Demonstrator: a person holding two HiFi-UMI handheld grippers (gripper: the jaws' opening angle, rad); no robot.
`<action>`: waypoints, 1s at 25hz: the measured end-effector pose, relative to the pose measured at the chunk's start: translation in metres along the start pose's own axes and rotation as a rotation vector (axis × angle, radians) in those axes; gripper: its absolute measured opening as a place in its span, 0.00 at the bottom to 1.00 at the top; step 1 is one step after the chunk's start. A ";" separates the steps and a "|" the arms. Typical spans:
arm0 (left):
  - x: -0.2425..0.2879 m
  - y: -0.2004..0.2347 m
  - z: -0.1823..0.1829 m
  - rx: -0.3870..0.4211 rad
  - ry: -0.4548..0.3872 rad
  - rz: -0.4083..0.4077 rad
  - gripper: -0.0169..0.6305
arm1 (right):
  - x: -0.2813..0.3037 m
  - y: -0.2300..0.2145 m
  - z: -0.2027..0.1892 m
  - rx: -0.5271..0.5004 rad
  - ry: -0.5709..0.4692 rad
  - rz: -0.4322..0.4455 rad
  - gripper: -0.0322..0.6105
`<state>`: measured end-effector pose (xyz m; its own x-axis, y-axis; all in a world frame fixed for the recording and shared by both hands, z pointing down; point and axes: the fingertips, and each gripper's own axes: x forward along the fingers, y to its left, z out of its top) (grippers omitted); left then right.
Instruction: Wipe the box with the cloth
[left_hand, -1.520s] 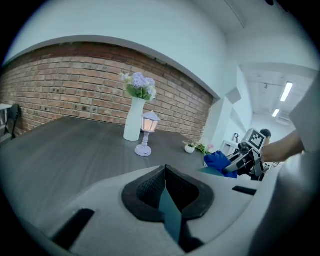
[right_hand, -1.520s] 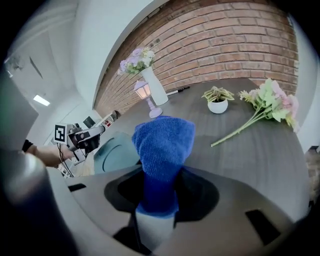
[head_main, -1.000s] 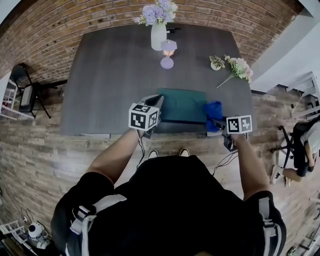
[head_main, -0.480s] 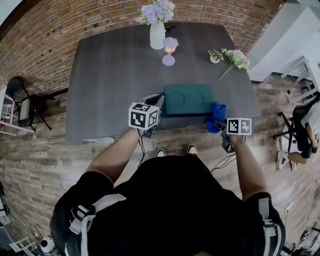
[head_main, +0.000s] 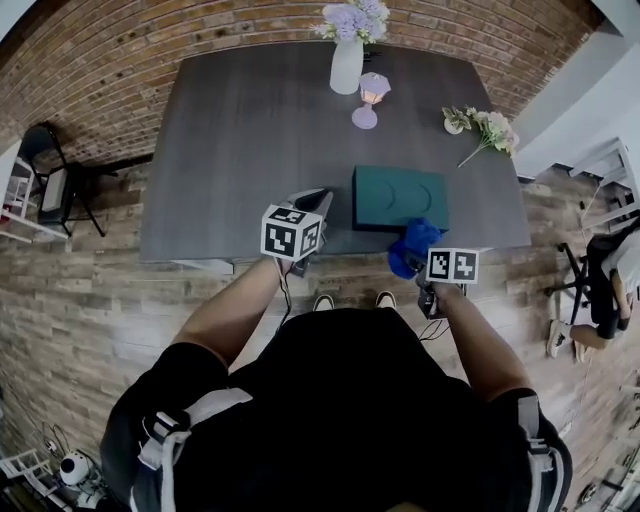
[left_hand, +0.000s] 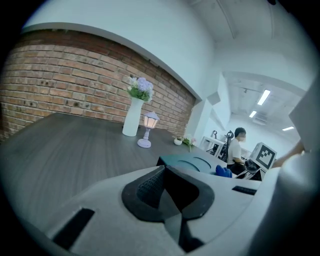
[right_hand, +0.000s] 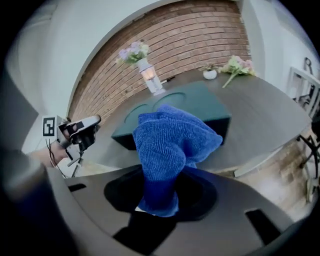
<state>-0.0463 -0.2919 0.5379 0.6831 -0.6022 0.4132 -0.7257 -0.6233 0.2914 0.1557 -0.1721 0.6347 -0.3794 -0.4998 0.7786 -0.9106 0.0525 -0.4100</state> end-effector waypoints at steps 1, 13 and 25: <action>-0.004 0.004 0.001 -0.003 -0.005 0.010 0.04 | 0.007 0.016 0.001 -0.040 0.021 0.024 0.29; -0.058 0.054 0.001 -0.028 -0.064 0.186 0.04 | 0.052 0.175 -0.004 -0.371 0.202 0.362 0.29; -0.060 0.067 0.010 -0.083 -0.100 0.309 0.04 | 0.061 0.156 0.136 -0.275 0.062 0.421 0.30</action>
<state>-0.1354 -0.3023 0.5236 0.4316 -0.8049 0.4073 -0.9011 -0.3637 0.2362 0.0129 -0.3122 0.5536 -0.7243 -0.3341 0.6031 -0.6828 0.4685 -0.5605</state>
